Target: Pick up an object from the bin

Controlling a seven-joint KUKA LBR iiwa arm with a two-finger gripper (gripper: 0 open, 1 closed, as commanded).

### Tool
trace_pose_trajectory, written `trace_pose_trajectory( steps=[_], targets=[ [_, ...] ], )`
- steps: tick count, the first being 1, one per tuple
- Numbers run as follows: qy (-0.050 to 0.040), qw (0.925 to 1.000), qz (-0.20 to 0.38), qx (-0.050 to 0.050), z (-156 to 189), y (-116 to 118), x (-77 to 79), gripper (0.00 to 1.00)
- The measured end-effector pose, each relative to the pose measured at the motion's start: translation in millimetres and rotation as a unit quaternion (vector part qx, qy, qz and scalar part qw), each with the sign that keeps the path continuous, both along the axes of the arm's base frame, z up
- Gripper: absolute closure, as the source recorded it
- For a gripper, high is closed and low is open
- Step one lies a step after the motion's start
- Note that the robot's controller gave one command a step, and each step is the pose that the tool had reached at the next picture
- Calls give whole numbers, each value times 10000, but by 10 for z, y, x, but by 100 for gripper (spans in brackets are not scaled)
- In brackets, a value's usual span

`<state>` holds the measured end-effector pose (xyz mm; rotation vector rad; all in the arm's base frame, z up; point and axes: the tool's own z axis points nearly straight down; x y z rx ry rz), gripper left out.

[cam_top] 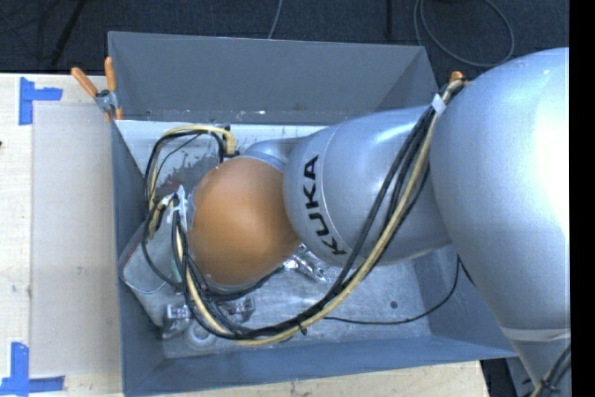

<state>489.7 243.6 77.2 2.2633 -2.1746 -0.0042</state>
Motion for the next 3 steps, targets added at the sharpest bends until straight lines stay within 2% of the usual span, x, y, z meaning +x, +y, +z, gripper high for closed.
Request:
trace_pose_trajectory(
  steps=[1,2,3],
  targets=[
    [-2,10000,-20,4,8,-6,4,100],
    [-46,9999,163,19,1055,-72,-72,100],
    [-26,10000,91,15,1391,-59,-35,100]
  ],
)
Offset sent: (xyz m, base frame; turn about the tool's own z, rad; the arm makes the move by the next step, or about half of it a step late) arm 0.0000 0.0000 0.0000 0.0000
